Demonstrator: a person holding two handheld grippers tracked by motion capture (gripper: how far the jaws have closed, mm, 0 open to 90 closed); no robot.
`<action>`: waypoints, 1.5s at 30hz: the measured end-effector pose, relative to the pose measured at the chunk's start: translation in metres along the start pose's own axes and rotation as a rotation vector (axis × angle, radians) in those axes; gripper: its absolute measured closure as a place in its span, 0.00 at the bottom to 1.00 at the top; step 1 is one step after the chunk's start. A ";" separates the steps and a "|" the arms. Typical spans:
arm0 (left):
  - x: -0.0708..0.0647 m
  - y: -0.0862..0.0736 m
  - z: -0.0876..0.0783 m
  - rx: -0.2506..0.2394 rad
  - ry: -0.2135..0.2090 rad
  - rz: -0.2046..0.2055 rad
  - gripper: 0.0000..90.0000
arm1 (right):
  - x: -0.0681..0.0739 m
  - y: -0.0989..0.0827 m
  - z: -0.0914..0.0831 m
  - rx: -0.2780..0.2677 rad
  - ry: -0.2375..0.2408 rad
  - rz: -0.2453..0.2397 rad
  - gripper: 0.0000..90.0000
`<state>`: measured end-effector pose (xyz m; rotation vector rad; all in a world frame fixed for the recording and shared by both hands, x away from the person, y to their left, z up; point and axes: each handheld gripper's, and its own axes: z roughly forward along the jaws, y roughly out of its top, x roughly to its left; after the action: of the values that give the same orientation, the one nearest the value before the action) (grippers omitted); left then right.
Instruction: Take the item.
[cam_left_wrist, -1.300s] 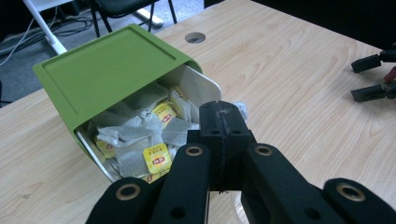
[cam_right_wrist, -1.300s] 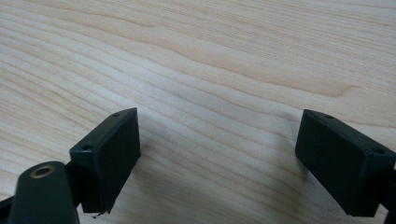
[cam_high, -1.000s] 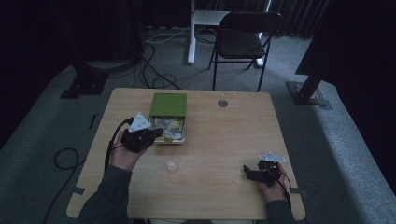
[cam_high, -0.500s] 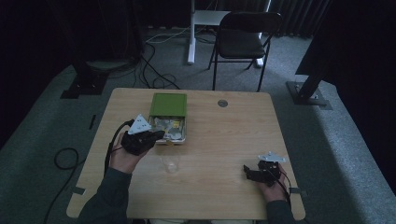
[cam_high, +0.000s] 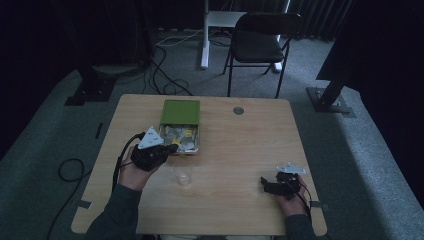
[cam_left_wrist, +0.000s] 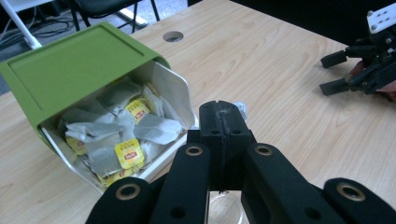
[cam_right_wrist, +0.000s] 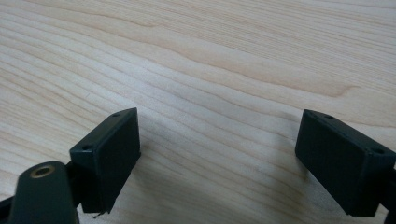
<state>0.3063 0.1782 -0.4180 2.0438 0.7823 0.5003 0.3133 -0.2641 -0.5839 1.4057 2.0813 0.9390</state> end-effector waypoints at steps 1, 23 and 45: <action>0.000 -0.001 0.000 0.003 -0.003 -0.001 1.00 | 0.000 0.000 0.000 0.001 0.000 0.002 0.15; -0.011 -0.012 -0.003 -0.003 -0.021 -0.016 1.00 | 0.000 0.000 0.000 0.000 0.000 0.000 0.15; -0.013 -0.024 0.010 0.024 -0.043 -0.037 1.00 | 0.000 0.000 0.000 -0.001 -0.001 0.000 0.15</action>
<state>0.2948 0.1733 -0.4447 2.0521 0.8023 0.4272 0.3132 -0.2641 -0.5840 1.4049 2.0807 0.9389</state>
